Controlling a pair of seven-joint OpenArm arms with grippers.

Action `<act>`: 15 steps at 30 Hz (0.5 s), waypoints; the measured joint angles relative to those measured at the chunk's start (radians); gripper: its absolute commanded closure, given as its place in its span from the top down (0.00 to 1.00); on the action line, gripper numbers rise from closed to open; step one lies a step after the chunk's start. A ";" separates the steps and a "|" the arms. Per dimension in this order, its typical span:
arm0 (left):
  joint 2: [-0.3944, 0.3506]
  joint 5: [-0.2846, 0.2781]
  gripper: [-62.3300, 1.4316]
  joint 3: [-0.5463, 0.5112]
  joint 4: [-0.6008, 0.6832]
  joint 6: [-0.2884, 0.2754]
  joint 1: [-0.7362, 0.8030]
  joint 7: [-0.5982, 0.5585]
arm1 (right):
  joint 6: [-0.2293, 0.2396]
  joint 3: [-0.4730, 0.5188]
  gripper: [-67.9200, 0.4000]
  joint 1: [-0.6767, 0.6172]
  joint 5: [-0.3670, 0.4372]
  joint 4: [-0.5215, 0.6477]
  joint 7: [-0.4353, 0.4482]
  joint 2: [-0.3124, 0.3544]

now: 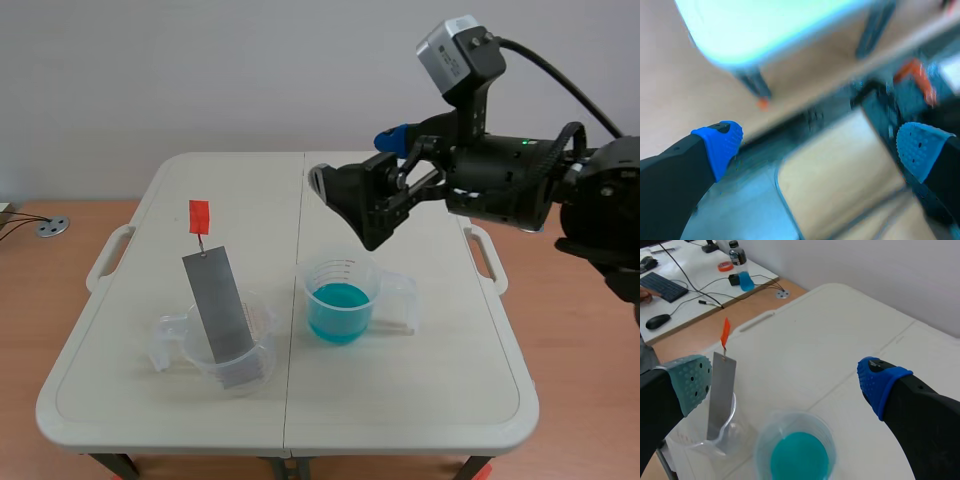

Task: Hold the metal plate by the orange handle, dip it into the blue solution, take it out and point at it, then put the plate back in the beaker on the left.
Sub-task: 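Return to the home posture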

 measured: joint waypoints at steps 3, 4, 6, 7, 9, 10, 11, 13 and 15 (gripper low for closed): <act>-0.001 -0.053 1.00 -0.045 0.138 0.001 -0.001 -0.007 | -0.001 0.038 0.88 -0.065 -0.001 0.033 0.023 0.042; -0.003 -0.066 1.00 -0.057 0.187 0.002 -0.001 -0.008 | -0.006 0.054 0.88 -0.088 -0.001 0.043 0.029 0.056; -0.003 -0.068 1.00 -0.066 0.276 0.002 -0.001 -0.007 | -0.030 0.087 0.88 -0.140 -0.001 0.066 0.046 0.082; -0.003 -0.067 1.00 -0.065 0.315 -0.001 -0.001 -0.007 | -0.035 0.106 0.88 -0.167 -0.002 0.081 0.049 0.094; -0.003 -0.067 1.00 -0.061 0.385 -0.002 -0.001 -0.007 | -0.033 0.143 0.88 -0.223 -0.010 0.110 0.072 0.115; -0.003 -0.067 1.00 -0.061 0.415 -0.001 -0.003 -0.007 | -0.033 0.161 0.88 -0.250 -0.029 0.127 0.081 0.122; -0.003 -0.067 1.00 -0.061 0.438 0.000 -0.008 -0.007 | -0.033 0.178 0.88 -0.278 -0.037 0.144 0.083 0.126; -0.003 -0.064 1.00 -0.061 0.465 -0.002 -0.037 0.001 | -0.034 0.212 0.88 -0.332 -0.054 0.178 0.087 0.126; -0.003 -0.064 1.00 -0.060 0.474 -0.002 -0.080 0.009 | -0.056 0.237 0.88 -0.388 -0.076 0.213 0.098 0.126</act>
